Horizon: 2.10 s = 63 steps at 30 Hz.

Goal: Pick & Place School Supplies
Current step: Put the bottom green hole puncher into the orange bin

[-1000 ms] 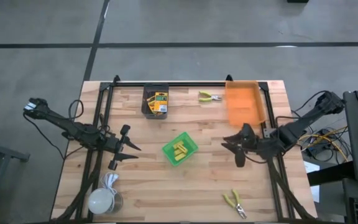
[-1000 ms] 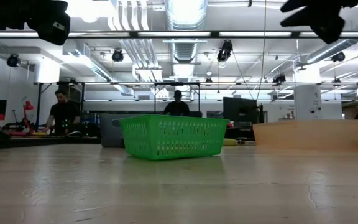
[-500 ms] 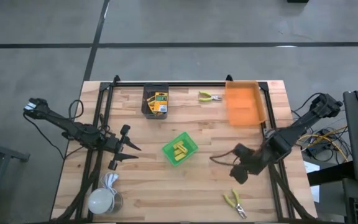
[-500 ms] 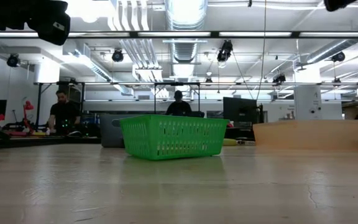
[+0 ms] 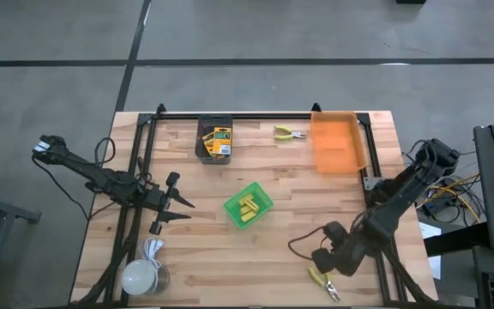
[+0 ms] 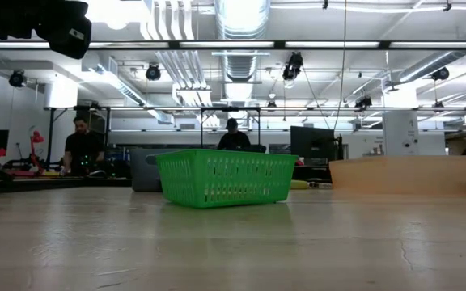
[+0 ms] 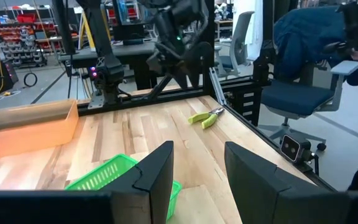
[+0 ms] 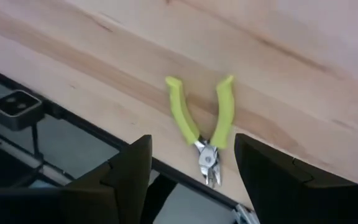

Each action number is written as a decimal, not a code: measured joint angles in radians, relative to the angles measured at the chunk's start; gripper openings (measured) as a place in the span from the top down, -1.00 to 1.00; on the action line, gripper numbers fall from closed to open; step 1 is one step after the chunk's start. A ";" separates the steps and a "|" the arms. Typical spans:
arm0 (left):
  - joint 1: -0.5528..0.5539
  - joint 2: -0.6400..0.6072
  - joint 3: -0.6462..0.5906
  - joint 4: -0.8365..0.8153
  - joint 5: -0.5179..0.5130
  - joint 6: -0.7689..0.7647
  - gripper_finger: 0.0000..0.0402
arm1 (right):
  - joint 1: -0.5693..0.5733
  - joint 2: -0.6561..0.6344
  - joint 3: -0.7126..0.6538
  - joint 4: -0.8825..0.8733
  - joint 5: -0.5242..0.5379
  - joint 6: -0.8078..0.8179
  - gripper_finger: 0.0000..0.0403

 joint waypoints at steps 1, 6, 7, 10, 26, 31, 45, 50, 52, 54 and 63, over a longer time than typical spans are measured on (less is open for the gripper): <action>0.000 0.000 0.000 0.000 0.000 0.000 0.26 | 0.006 0.017 0.007 0.002 -0.014 0.005 -0.11; 0.000 0.000 0.000 0.000 0.000 0.000 0.26 | 0.037 0.114 0.050 -0.004 -0.032 0.008 -0.11; 0.000 0.000 0.000 0.000 0.000 0.000 0.26 | 0.041 0.134 0.057 -0.010 -0.034 0.008 -0.11; 0.000 0.000 0.000 -0.001 0.000 0.000 0.26 | 0.054 0.193 0.067 -0.027 -0.038 0.007 -0.10; 0.000 0.000 0.000 -0.006 0.000 0.000 0.26 | 0.069 0.322 0.081 -0.002 -0.057 -0.031 0.06; 0.000 0.000 0.000 -0.007 0.000 0.000 0.26 | 0.069 0.345 0.081 0.011 -0.057 -0.031 0.09; 0.000 0.001 0.000 -0.011 0.000 0.000 0.26 | 0.069 0.375 0.075 0.032 -0.057 -0.030 0.27; 0.000 0.001 0.000 -0.011 0.000 0.000 0.26 | 0.069 0.379 0.074 0.034 -0.057 -0.030 0.37; 0.000 0.001 0.000 -0.011 0.000 0.000 0.26 | 0.069 0.379 0.073 0.035 -0.057 -0.030 0.42; 0.000 0.001 0.000 -0.011 0.000 0.000 0.26 | 0.069 0.379 0.072 0.036 -0.058 -0.032 0.48; 0.000 0.001 0.000 -0.011 0.000 0.000 0.26 | 0.069 0.378 0.065 0.057 -0.082 -0.070 0.77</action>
